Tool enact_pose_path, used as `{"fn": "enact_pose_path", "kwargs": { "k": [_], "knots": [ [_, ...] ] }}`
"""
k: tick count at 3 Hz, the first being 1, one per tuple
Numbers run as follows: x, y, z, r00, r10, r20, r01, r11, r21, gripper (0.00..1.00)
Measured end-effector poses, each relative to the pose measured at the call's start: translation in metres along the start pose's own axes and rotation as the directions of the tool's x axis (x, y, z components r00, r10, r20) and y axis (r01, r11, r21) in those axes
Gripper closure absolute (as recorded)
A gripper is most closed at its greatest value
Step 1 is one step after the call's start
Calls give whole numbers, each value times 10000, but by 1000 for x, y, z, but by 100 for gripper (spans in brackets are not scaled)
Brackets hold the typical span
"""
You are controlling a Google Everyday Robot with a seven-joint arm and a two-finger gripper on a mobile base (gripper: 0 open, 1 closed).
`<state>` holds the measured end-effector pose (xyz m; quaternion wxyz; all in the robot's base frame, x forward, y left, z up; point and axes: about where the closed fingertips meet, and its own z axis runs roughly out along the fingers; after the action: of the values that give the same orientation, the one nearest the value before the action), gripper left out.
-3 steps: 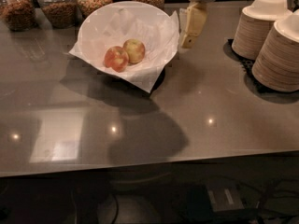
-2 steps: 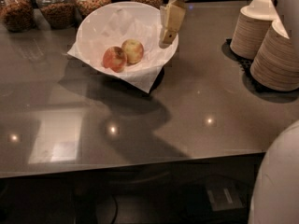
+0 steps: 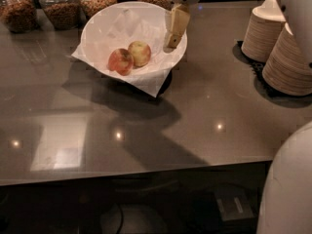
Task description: Pick apple from white bowl
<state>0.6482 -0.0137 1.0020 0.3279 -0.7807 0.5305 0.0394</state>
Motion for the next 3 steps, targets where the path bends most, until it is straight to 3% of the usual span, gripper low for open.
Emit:
{"fn": "enact_pose_path", "kwargs": {
  "k": [1, 2, 3],
  "knots": [
    [-8, -7, 28, 9922, -573, 1106, 550, 9982, 237, 0],
    [-20, -15, 53, 9695, -1082, 2197, 1000, 9938, 482, 0],
    [-22, -15, 56, 9671, -1139, 2274, 1060, 9933, 468, 0]
  ]
}}
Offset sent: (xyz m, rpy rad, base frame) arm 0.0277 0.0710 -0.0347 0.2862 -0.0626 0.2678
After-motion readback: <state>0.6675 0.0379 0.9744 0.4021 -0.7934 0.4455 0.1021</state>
